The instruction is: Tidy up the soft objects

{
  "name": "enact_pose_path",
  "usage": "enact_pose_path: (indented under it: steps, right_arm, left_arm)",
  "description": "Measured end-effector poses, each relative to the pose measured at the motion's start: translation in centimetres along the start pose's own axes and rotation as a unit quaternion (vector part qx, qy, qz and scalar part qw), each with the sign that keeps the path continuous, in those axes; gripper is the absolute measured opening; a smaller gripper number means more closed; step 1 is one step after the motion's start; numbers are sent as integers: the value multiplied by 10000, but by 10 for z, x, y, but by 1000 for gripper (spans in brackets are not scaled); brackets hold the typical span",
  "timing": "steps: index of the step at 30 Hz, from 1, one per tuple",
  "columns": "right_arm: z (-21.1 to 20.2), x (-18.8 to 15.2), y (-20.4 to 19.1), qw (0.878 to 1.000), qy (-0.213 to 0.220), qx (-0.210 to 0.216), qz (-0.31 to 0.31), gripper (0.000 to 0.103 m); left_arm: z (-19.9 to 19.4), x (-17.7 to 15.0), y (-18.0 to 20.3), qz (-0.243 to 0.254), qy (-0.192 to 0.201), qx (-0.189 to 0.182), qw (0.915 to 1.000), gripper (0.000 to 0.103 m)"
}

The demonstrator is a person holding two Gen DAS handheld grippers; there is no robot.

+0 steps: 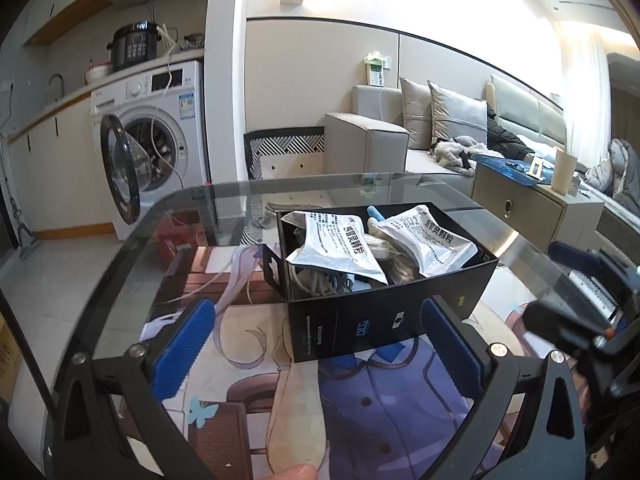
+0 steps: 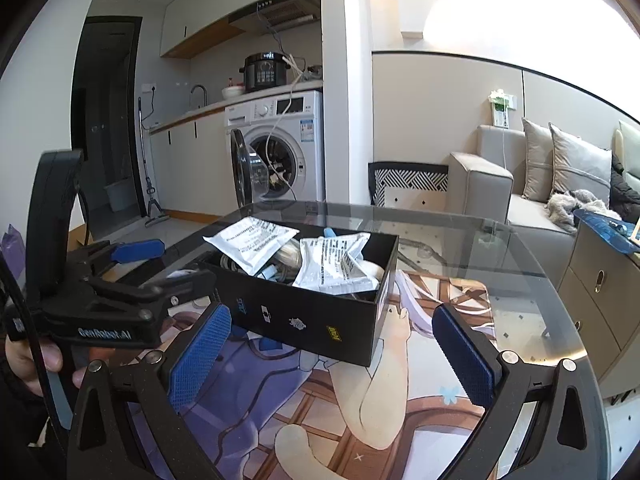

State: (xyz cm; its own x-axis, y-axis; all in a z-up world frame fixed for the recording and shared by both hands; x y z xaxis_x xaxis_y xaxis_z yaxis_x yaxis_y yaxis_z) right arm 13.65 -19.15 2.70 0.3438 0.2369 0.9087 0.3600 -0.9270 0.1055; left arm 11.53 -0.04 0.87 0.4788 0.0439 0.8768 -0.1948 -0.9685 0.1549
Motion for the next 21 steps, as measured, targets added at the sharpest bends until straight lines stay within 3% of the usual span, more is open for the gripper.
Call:
enact_pose_path:
  steps: [21]
  right_arm:
    - [-14,2,4,9995,294,-118,5,103]
  left_arm:
    - [-1,-7,-7,-250,166,-24,9995,103]
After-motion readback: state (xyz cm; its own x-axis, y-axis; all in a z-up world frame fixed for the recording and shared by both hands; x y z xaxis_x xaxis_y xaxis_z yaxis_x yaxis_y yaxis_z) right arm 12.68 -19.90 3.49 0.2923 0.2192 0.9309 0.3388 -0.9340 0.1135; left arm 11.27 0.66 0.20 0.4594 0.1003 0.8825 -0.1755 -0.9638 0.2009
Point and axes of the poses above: each gripper's, at about its wrist camera, not at the fingertips, and z roughly the way its jaws point, y to its right, x to its top, the point moved 3 cm from there along z, roughly the way its jaws point, and after that the axes turned 14 degrees about -x, right-handed, at the moved point
